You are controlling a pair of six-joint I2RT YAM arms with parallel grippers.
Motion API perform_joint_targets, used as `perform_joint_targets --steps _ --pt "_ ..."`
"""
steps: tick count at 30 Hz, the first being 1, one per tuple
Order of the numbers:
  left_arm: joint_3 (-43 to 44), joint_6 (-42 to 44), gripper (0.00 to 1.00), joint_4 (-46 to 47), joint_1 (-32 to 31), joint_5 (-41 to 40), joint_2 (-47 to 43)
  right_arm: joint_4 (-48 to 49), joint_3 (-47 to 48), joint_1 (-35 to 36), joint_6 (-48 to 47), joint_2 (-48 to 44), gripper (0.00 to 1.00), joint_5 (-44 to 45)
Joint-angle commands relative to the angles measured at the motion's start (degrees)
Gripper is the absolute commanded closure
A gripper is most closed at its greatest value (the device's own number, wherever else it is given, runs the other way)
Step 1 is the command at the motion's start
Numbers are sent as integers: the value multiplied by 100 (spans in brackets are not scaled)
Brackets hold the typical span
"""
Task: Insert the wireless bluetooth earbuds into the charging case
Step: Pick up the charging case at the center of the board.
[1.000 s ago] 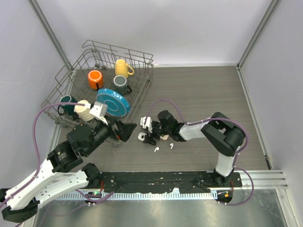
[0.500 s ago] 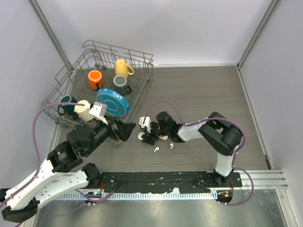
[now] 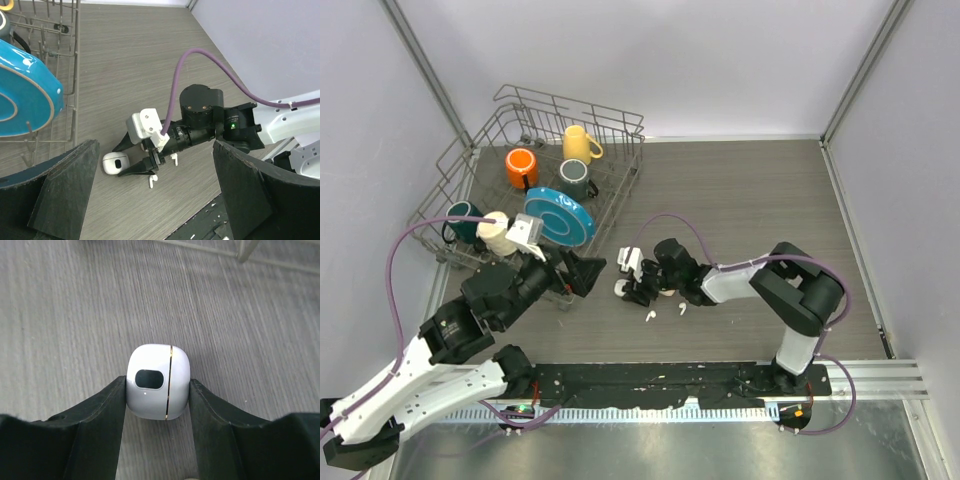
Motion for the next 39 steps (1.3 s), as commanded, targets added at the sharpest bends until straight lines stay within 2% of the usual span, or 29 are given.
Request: perform_joint_targets --steps 1,4,8,11,16,18,25,31,39 --pt "167 -350 0 168 1 31 -76 241 -14 163 315 -957 99 135" --pt "150 -753 0 150 10 22 -155 66 -5 259 368 -1345 99 196" --pt "9 -799 0 344 1 303 -322 30 -390 655 272 -2327 99 1090" --pt "27 -693 0 423 10 567 -340 -198 -654 831 254 -3065 99 1452" --pt "106 -728 0 379 1 664 -7 -847 -937 1515 105 -4157 99 2490" --pt "88 -737 0 492 10 848 152 -1007 -1007 1735 -9 -4561 99 3163" --pt "141 -851 0 809 10 1498 934 -1596 -919 2728 -413 -5116 99 4632" --pt "-201 -825 0 1661 10 2491 1058 -1395 -1024 2958 -546 -5222 99 4908" --pt "-545 -842 0 1961 10 2888 978 -920 -1367 2976 -440 -5916 99 4600"
